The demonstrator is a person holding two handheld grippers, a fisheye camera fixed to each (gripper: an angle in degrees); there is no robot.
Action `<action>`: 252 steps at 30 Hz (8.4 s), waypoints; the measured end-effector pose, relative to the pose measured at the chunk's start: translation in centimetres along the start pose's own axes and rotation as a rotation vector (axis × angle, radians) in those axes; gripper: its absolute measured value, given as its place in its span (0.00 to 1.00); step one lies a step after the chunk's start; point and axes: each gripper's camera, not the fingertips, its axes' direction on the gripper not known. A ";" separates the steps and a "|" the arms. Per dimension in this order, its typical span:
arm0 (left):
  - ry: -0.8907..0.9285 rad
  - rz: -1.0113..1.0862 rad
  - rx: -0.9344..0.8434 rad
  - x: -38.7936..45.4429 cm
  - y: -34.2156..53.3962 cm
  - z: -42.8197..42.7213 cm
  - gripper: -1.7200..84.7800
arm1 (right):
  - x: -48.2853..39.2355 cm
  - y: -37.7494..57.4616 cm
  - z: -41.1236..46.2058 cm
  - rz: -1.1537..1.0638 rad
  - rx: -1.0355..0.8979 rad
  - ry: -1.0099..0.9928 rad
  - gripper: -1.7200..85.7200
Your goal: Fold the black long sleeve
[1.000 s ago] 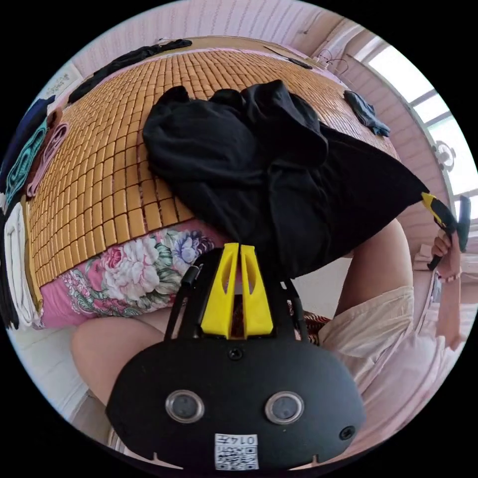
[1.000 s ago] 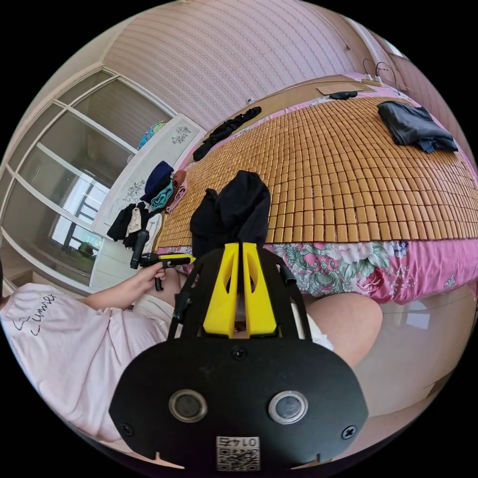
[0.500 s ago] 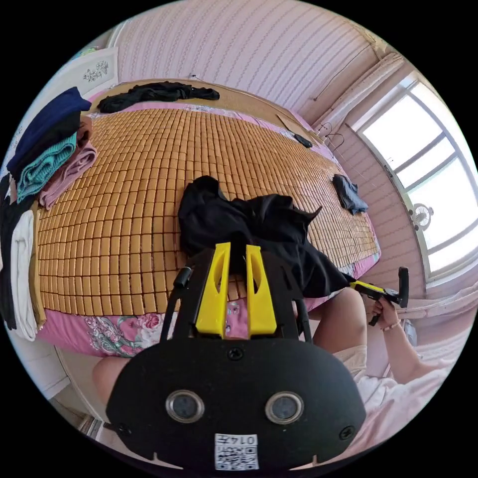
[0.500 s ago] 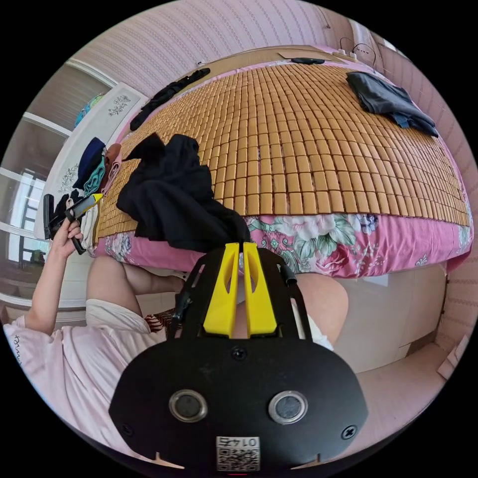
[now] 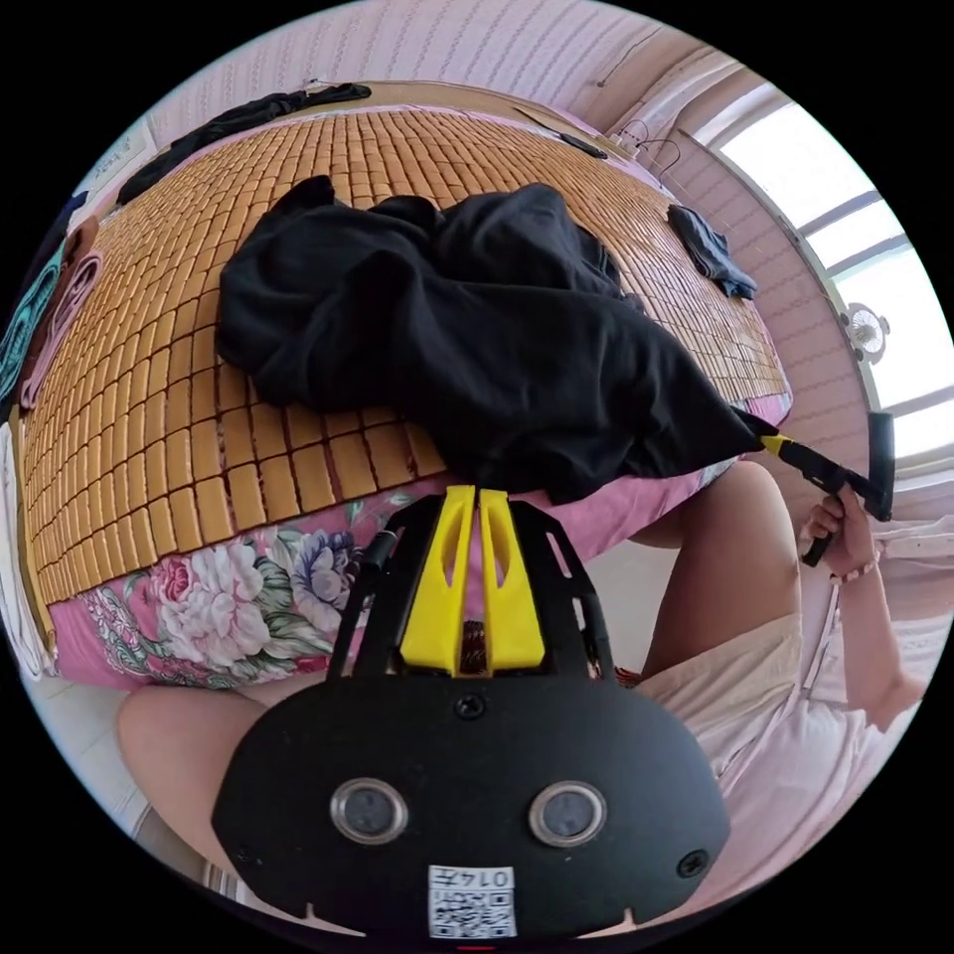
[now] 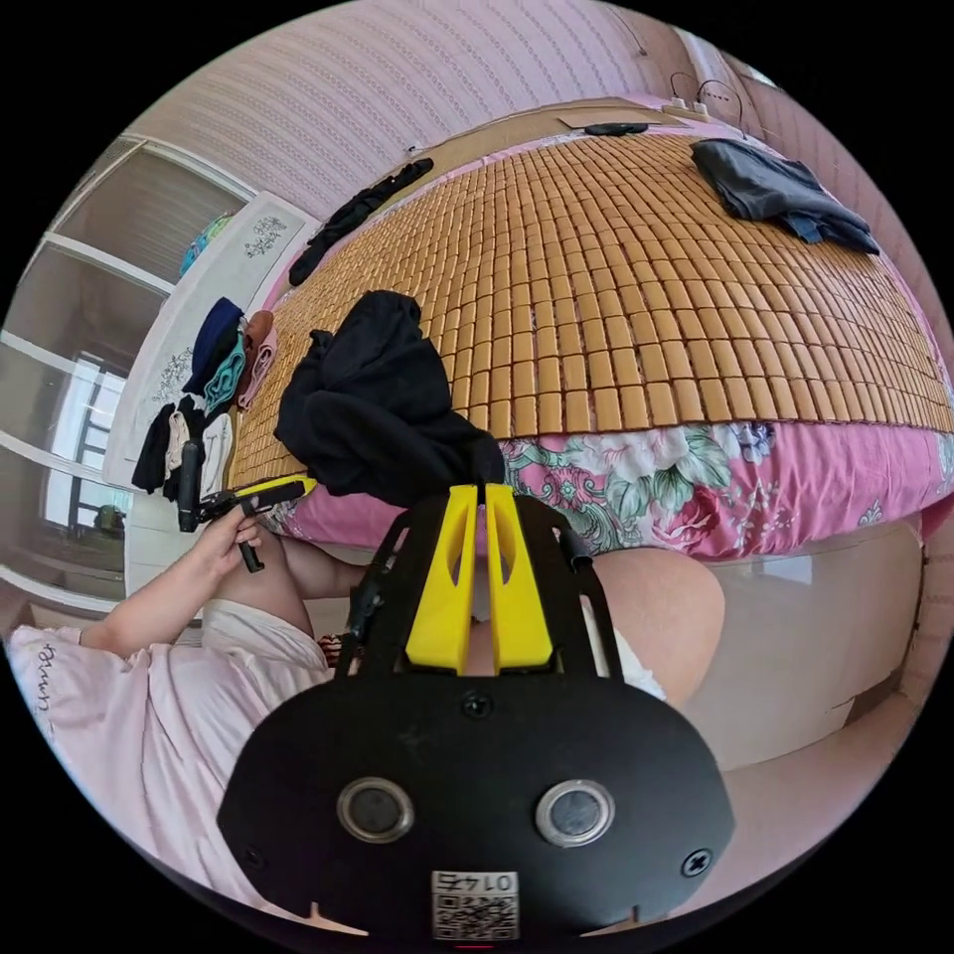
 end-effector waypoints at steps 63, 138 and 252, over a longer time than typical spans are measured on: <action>-0.286 0.151 0.822 9.7 5.3 -36.9 0.01 | -17.2 -19.3 -15.8 -0.583 0.554 -0.224 0.02; -0.238 0.394 0.579 4.9 0.9 -6.1 0.03 | -25.8 7.9 28.4 -1.167 0.225 0.922 0.01; -0.075 0.528 0.030 16.8 -76.1 7.2 0.02 | 16.5 -38.2 -14.9 0.206 -0.241 0.373 0.03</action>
